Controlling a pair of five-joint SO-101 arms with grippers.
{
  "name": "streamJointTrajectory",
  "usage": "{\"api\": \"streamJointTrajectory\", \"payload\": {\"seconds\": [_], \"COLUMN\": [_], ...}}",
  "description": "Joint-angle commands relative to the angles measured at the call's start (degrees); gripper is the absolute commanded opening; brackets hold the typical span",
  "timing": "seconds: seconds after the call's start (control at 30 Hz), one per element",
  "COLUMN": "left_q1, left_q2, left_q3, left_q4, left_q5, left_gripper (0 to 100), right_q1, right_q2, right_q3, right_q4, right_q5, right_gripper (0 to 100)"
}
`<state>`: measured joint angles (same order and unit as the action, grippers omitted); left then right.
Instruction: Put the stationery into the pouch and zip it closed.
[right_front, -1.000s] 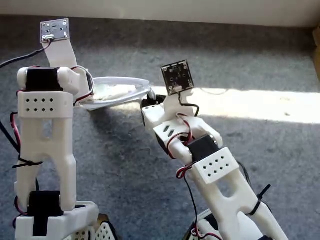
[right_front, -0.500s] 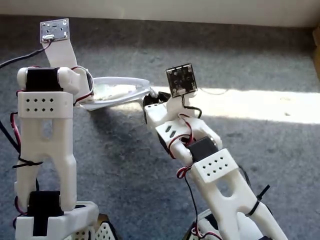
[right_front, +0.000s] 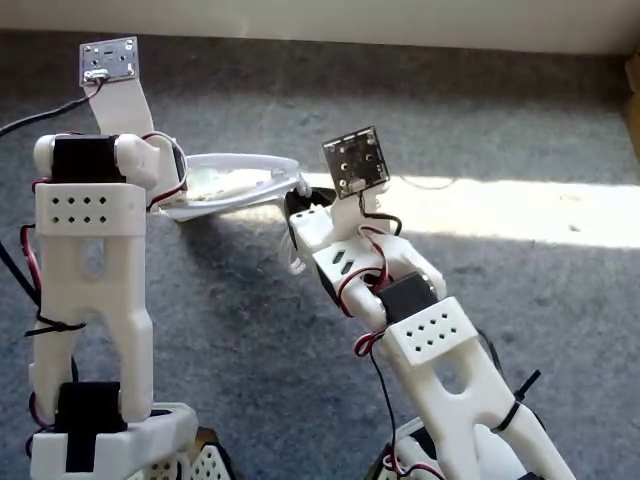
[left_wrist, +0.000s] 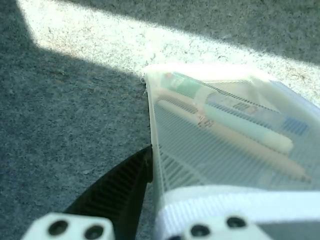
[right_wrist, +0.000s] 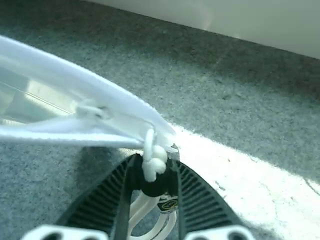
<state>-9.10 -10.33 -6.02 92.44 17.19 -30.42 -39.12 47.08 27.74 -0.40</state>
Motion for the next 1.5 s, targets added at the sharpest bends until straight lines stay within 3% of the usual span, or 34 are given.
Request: {"api": "streamJointTrajectory", "payload": {"seconds": [0.0, 0.33, 0.43, 0.6, 0.77, 1.03, 1.13, 1.47], "left_q1": [0.31, 0.31, 0.31, 0.22, 0.22, 0.22, 0.22, 0.22], "left_q2": [-0.48, -0.48, -0.57, -0.66, -0.66, -0.66, -0.66, -0.66], "left_q3": [0.22, 0.22, 0.22, 0.22, 0.22, 0.22, 0.22, 0.22], "left_q4": [-0.97, -0.97, -0.97, -0.97, -0.97, -0.97, -0.97, -0.97], "left_q5": [-0.53, -0.53, -0.53, -0.53, -0.53, -0.53, -0.53, -0.62], "left_gripper": [1, 1, 1, 1, 1, 1, 1, 1], "right_q1": [0.40, 0.31, 0.31, 0.40, 0.40, 0.48, 0.48, 0.48], "right_q2": [-2.07, -2.07, -2.07, -2.07, -1.54, -1.98, -2.07, -2.07], "right_q3": [-0.66, -0.13, -0.13, -0.13, 0.04, 7.78, 8.04, 8.04], "right_q4": [2.15, 2.24, 2.07, 1.98, 0.48, -11.21, -11.91, -11.91], "right_q5": [2.20, 7.82, 7.38, 4.57, 3.34, 3.34, 3.34, 2.81], "right_gripper": [0.5, 0.5, 1.3, 10.8, 10.9, 9.4, 6.1, 10.0]}}
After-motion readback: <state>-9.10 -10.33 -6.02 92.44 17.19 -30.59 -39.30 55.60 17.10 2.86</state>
